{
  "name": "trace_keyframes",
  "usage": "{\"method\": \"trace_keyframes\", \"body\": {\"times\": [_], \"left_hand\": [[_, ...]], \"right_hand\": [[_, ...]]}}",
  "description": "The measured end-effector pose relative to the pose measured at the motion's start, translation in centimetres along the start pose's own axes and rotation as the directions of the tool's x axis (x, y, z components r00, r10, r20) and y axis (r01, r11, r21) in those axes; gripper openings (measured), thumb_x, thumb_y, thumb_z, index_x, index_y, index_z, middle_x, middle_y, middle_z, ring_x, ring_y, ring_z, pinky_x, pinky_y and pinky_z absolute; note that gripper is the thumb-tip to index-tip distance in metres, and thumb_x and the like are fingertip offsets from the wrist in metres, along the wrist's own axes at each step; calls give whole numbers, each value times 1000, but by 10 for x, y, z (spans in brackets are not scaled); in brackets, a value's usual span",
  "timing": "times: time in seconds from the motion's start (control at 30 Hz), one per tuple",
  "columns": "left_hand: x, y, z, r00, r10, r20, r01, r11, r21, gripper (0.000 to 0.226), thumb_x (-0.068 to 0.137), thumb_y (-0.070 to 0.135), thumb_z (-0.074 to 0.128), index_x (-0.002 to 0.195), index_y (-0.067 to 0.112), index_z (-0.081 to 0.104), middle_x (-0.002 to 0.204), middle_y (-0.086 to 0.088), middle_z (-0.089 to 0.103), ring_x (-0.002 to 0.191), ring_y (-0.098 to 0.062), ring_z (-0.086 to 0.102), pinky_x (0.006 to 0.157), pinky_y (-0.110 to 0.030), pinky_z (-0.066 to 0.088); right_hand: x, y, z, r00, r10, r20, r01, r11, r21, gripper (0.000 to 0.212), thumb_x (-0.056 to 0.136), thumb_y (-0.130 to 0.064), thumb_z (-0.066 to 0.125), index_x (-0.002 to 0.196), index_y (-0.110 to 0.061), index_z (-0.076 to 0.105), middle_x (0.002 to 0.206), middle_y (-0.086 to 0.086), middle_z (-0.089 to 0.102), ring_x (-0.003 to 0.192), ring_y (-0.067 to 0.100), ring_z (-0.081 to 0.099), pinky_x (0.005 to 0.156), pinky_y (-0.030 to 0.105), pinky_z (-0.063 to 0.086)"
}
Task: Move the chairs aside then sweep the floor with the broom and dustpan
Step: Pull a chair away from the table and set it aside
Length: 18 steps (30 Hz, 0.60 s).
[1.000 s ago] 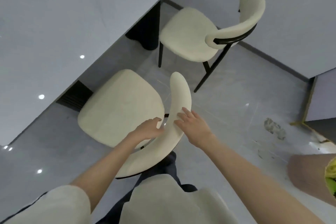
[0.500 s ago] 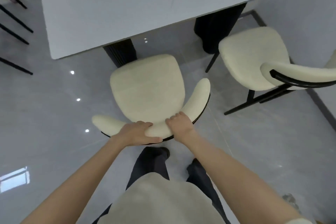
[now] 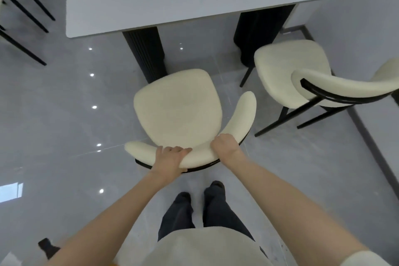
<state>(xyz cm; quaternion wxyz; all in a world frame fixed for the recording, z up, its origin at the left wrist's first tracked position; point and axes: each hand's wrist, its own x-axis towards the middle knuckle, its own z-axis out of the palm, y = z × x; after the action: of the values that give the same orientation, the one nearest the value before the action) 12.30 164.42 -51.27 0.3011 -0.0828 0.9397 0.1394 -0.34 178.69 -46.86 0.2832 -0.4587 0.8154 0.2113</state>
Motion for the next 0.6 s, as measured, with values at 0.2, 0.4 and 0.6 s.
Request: {"method": "trace_keyframes", "body": {"times": [0.2, 0.4, 0.6], "left_hand": [[-12, 55, 37, 982, 186, 15, -186, 983, 3, 69, 87, 40, 59, 146, 26, 26, 146, 1, 41, 127, -22, 45, 110, -37, 24], [-34, 33, 41, 966, 258, -10, -256, 964, 77, 69, 82, 39, 59, 143, 33, 29, 134, 0, 51, 119, -25, 50, 102, -36, 31], [-41, -33, 44, 990, 109, -94, -87, 975, 206, 62, 86, 14, 56, 142, 25, 34, 140, -5, 44, 124, -29, 42, 109, -35, 25]], "right_hand": [[-50, 2, 45, 986, 106, 128, -98, 993, -65, 28, 95, 0, 46, 119, -4, 59, 126, 11, 60, 119, 27, 56, 92, 33, 45], [-66, -45, 63, 911, 359, 203, -369, 930, 8, 37, 89, -9, 57, 125, -9, 53, 124, 6, 58, 114, 28, 55, 98, 40, 39], [-50, -112, 71, 965, 256, -50, -220, 902, 370, 53, 81, -15, 60, 131, -18, 43, 118, 5, 60, 108, 28, 56, 95, 38, 36]]}}
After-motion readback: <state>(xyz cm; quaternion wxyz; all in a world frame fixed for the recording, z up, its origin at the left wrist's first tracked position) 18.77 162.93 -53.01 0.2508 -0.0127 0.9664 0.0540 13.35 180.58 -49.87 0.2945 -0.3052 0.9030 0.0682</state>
